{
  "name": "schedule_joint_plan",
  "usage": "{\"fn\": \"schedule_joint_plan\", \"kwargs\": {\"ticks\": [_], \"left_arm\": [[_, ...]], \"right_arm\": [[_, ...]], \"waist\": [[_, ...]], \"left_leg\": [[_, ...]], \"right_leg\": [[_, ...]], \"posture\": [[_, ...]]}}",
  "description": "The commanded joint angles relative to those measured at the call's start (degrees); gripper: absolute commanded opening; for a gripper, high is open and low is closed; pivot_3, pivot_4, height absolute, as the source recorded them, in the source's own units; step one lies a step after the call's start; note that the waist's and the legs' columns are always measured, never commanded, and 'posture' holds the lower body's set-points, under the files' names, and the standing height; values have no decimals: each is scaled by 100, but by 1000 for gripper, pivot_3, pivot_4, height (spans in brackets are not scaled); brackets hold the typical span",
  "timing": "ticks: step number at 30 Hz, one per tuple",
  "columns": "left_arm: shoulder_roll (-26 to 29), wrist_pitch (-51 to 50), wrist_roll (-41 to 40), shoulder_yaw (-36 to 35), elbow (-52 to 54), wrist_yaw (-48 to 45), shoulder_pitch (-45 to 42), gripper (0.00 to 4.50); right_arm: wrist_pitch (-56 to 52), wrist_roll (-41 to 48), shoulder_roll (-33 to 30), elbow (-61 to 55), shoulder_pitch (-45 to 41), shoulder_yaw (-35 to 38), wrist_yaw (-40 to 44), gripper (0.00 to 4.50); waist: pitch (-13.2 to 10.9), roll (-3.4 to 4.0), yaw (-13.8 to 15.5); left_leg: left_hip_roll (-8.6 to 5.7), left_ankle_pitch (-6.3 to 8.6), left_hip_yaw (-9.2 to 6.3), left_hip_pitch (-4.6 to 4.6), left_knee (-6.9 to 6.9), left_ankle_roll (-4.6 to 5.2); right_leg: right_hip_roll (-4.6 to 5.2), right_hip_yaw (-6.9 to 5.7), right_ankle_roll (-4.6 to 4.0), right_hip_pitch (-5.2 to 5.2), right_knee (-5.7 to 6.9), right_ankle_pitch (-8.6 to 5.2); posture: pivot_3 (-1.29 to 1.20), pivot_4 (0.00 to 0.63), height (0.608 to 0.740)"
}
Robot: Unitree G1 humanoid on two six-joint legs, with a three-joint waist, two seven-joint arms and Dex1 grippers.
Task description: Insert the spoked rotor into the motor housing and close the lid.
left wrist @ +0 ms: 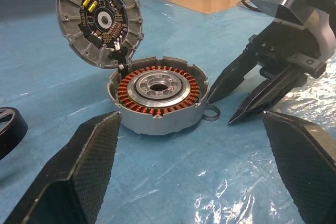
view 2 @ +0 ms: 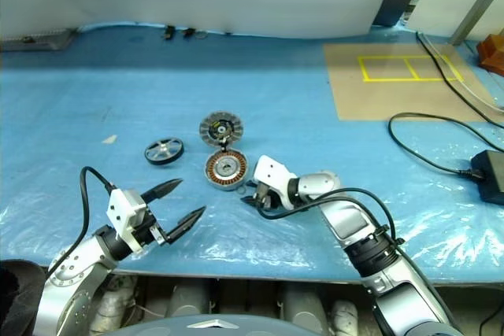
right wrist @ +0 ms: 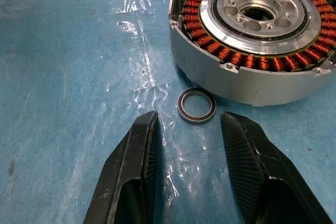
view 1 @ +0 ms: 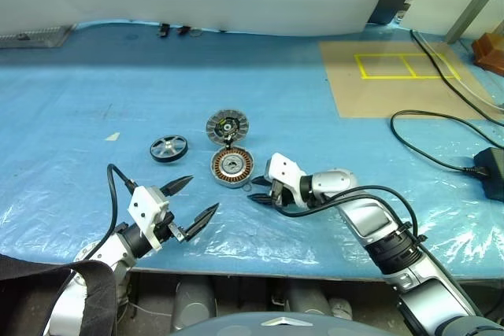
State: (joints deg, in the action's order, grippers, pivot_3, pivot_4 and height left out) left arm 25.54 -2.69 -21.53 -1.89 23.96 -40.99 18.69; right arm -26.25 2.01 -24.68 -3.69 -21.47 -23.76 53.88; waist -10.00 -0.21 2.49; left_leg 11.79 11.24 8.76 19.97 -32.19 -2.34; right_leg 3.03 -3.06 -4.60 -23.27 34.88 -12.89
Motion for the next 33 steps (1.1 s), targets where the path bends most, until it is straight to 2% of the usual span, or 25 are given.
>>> {"fn": "schedule_joint_plan", "kwargs": {"ticks": [1, 18, 21, 23, 33], "left_arm": [[17, 76, -48, -44, 164, -14, 31, 4500], [17, 79, -33, -45, 183, 3, 45, 4500], [24, 80, -40, -61, 177, -3, 37, 4500], [30, 79, -40, -69, 181, -3, 38, 4500], [53, 92, -47, -106, 110, -24, -21, 4500]], "right_arm": [[-39, 16, 64, -115, -75, -64, -12, 1936], [-246, -115, 242, -50, -120, -152, -279, 1936], [-293, -113, 279, -28, -106, -148, -340, 1344], [-326, -101, 288, -37, -97, -140, -361, 677], [-349, 92, 170, -174, -98, -48, -147, 644]], "waist": [[0, 0, 0], [0, 0, -3], [0, 0, -4], [0, 1, -4], [1, 1, -1]], "left_leg": [[0, 0, 0, 0, 0, 0], [1, 0, -1, -1, -1, 0], [0, 0, 0, -1, -1, 0], [1, 0, -1, -1, -1, 0], [0, 0, 0, -3, -1, 0]], "right_leg": [[0, 0, 0, 1, 1, 0], [0, 0, 1, 7, 3, 0], [0, 0, 1, 8, 4, 0], [0, 0, 1, 8, 4, 0], [0, 0, 0, 9, 4, 0]], "posture": [[0, 150, 740], [0, 150, 740], [0, 150, 740], [0, 150, 740], [0, 150, 740]]}}
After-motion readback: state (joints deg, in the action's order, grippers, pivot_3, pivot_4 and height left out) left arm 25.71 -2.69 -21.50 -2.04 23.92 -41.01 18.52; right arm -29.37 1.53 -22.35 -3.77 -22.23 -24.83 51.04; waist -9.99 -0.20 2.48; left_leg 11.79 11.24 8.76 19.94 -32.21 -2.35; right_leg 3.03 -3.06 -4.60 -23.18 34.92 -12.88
